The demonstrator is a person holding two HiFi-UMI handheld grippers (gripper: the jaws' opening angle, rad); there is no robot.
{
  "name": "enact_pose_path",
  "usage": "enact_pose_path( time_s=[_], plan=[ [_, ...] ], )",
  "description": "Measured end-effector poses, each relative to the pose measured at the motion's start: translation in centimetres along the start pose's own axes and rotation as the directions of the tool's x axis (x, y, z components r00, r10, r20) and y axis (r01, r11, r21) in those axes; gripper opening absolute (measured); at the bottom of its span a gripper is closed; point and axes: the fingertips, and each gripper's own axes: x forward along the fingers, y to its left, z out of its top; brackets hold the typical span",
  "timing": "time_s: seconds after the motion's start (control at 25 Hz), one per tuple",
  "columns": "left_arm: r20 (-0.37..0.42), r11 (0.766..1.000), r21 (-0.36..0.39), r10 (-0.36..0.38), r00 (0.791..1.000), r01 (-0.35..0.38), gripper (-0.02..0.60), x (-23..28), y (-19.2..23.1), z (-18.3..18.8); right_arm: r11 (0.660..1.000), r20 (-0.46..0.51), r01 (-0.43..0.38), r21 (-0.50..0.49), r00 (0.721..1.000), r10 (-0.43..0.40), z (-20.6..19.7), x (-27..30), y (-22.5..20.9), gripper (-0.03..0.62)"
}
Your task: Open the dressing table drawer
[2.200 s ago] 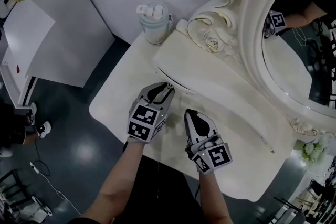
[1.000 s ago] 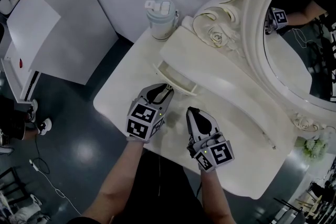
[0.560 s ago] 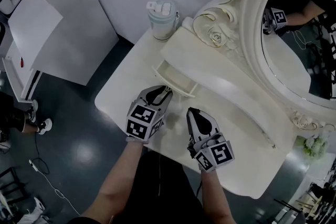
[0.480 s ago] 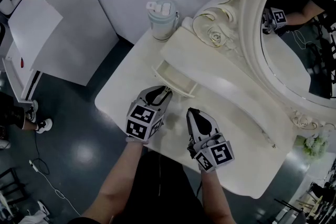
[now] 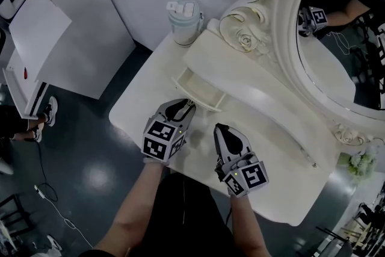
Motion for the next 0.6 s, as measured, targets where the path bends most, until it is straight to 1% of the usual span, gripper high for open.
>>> enact_pose_path(
  time_s=[0.12, 0.6],
  plan=[
    [0.004, 1.000, -0.013, -0.004, 1.000, 0.004, 0.109, -0.13, 0.11, -0.10, 1.000, 0.002, 0.002, 0.001, 1.000, -0.002, -0.07, 0.00, 0.00, 0.006],
    [0.003, 1.000, -0.013, -0.008, 1.000, 0.008, 0.109, -0.72, 0.05, -0.48, 1.000, 0.000, 0.008, 0.001, 1.000, -0.008, -0.19, -0.14, 0.32, 0.006]
  ],
)
